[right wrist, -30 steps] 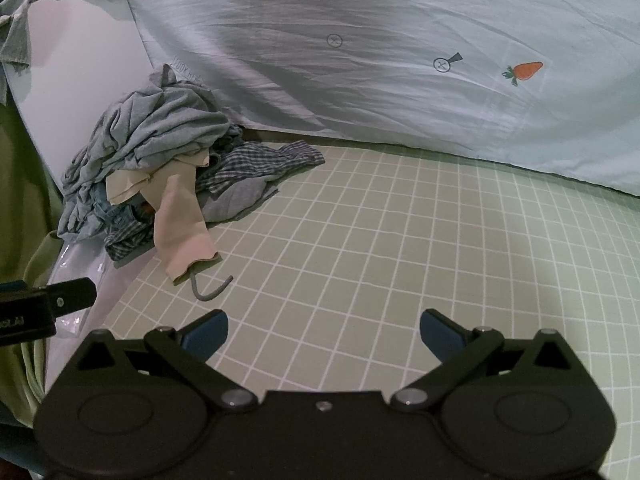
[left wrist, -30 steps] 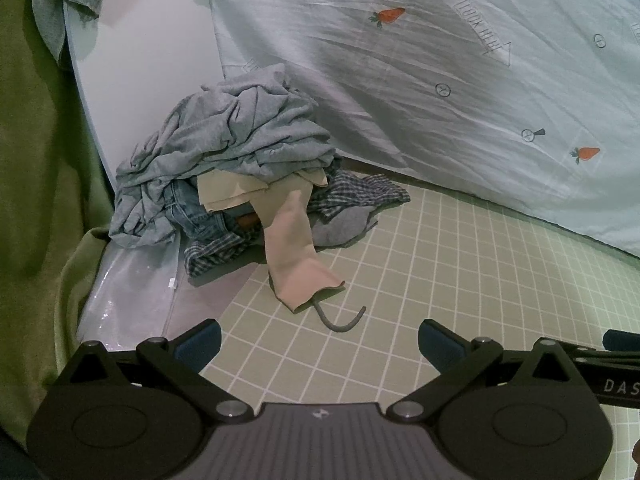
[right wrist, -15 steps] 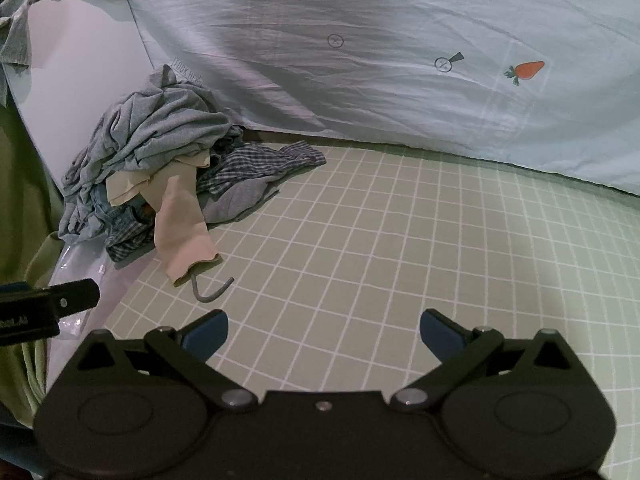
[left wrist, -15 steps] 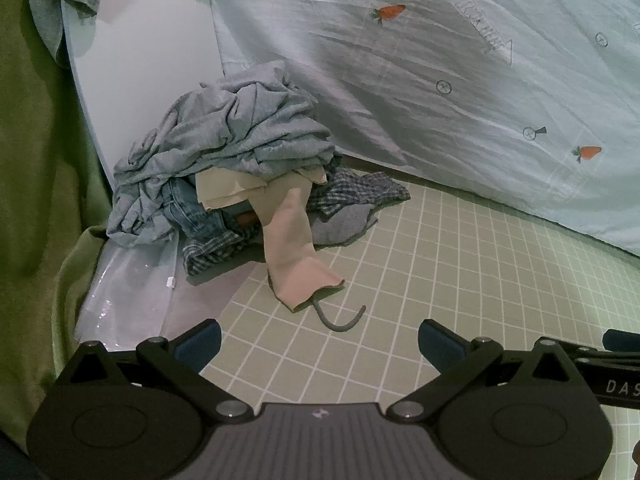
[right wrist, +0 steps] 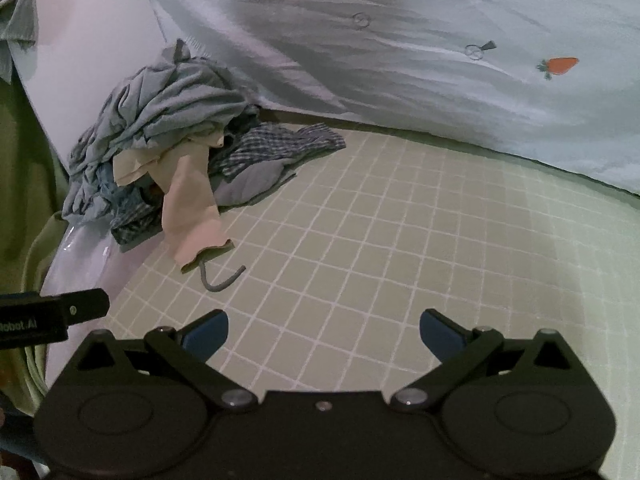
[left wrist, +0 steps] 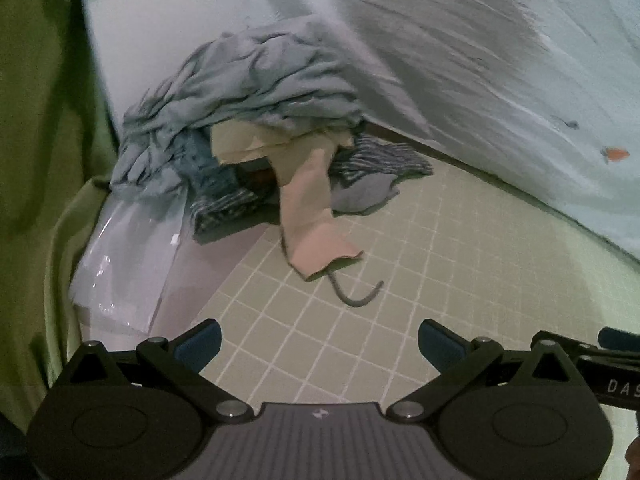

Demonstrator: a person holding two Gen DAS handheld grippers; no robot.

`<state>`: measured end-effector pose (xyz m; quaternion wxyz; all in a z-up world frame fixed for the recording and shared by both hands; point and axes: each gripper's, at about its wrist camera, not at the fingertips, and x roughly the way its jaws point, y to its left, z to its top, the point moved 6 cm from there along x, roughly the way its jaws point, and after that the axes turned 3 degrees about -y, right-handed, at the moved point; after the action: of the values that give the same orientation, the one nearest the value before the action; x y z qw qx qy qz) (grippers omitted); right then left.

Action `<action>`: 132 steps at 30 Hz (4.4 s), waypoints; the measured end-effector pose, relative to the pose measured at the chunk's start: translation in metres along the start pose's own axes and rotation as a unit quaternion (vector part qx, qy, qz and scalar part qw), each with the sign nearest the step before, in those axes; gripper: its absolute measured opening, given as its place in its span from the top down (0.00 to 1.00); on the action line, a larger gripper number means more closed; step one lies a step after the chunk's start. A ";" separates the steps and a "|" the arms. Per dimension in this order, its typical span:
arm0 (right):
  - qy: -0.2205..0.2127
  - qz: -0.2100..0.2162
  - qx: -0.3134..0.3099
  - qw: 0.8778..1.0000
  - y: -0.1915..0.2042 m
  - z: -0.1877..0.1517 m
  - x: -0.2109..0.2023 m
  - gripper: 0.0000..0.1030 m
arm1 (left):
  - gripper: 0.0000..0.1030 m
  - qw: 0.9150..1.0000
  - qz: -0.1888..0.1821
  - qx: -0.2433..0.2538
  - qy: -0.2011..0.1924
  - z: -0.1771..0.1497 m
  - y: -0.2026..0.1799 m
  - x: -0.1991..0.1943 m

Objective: Fold clothes

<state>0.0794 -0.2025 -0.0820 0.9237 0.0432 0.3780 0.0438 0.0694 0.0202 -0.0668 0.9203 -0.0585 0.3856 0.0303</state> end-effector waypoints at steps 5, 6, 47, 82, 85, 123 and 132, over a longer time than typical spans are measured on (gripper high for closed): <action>0.000 0.027 -0.007 1.000 0.016 0.033 0.027 0.00 | 0.05 0.999 0.002 -0.038 -0.011 0.034 0.026 0.017; -0.003 0.034 -0.008 0.999 0.021 0.043 0.034 0.01 | 0.08 0.999 0.006 -0.041 -0.016 0.046 0.031 0.022; -0.294 0.209 0.109 0.926 0.043 0.249 -0.034 0.96 | 0.93 0.943 -0.125 -0.045 -0.306 0.264 -0.031 -0.075; -0.224 -0.080 0.131 0.962 -0.245 0.100 -0.171 0.45 | 0.59 0.981 -0.186 -0.021 -0.057 0.075 -0.258 -0.051; -0.208 -0.090 0.159 0.961 -0.250 0.064 -0.166 0.24 | 0.37 0.988 -0.146 -0.048 0.004 0.041 -0.225 -0.018; 0.005 -0.158 0.167 0.973 -0.324 -0.116 -0.066 0.97 | 0.97 0.984 -0.080 -0.036 0.156 -0.121 -0.241 0.079; -0.120 -0.344 0.133 0.922 -0.442 -0.058 -0.193 0.97 | 0.97 0.995 0.048 -0.071 0.041 -0.037 -0.141 0.052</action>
<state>-0.0767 -0.6604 -0.0387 0.9059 0.0381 0.2587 -0.3331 0.0933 -0.1242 -0.1178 0.8948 -0.1067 0.4219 0.0994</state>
